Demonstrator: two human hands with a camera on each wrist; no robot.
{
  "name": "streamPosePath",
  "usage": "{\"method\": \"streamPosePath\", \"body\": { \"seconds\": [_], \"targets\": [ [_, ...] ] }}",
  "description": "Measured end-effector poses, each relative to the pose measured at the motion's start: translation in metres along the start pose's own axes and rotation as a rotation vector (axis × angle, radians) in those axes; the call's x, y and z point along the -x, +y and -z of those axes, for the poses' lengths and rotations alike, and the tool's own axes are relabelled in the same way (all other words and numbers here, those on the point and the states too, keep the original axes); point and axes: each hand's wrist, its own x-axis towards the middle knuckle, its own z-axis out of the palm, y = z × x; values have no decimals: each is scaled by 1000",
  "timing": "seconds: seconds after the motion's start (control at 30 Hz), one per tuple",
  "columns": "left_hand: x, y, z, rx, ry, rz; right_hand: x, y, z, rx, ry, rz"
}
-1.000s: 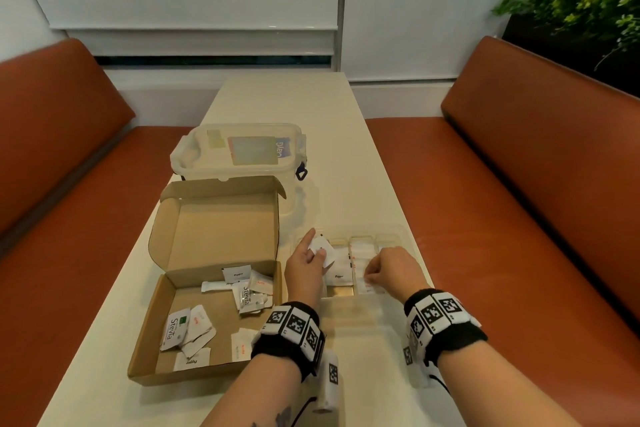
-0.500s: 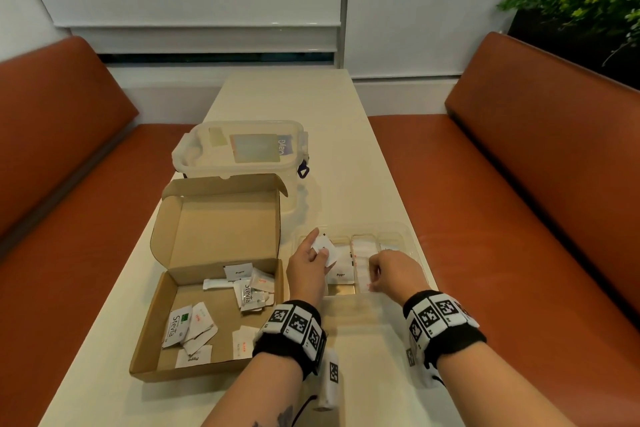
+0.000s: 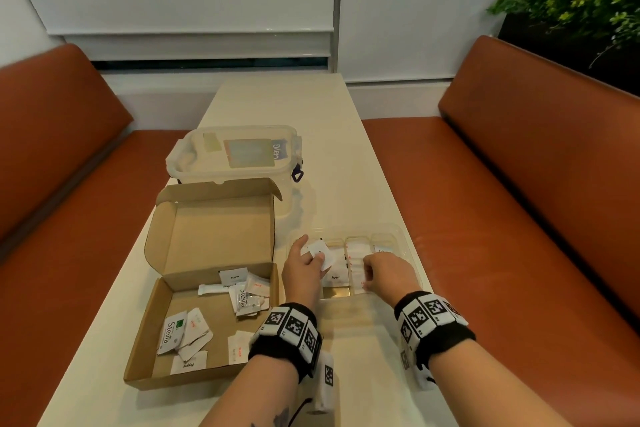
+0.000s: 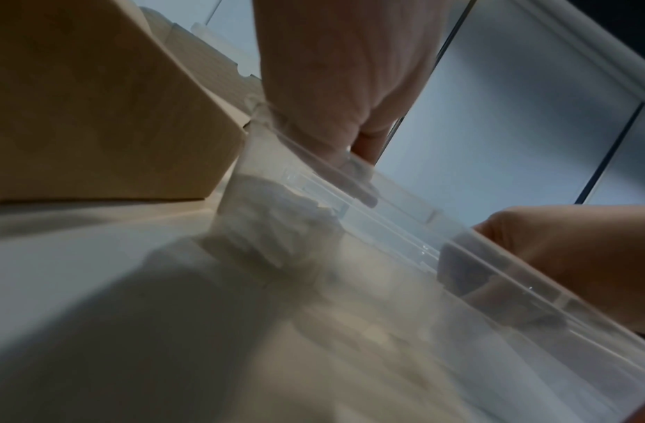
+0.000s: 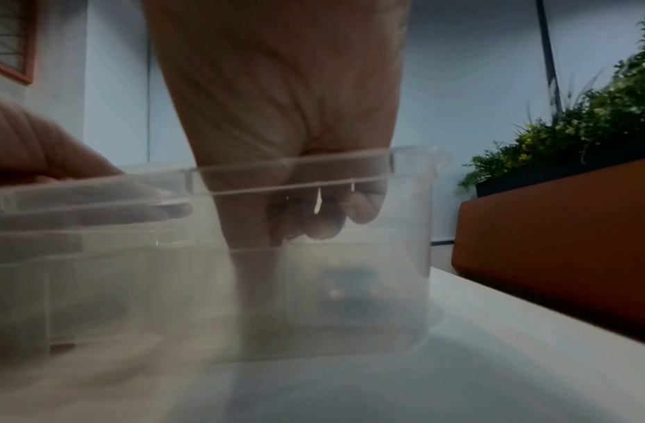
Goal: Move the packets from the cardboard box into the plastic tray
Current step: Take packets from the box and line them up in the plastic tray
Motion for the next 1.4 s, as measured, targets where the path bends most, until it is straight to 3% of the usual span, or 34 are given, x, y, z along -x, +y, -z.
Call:
{"method": "streamPosePath", "body": {
  "seconds": [0.17, 0.4, 0.6, 0.9, 1.2, 1.3, 1.4],
  "targets": [
    [4, 6, -3, -204, 56, -66, 4, 1, -6, -235, 119, -74],
    [-5, 20, -8, -760, -54, -288, 10, 2, -17, -334, 232, -91],
    [-12, 27, -12, -1082, -177, -313, 12, 2, -18, -343, 243, -103],
    [-21, 26, -8, -973, -304, -205, 11, 2, -20, -360, 244, -92],
    [-21, 24, 4, -746, -183, -189, 7, 2, -21, -390, 265, -92],
    [-19, 26, 6, -476, -110, -149, 4, -1, -17, -501, 318, -57],
    [-13, 28, 5, -150, -94, -56, 1, -15, -8, -811, 289, -21]
  ]
}}
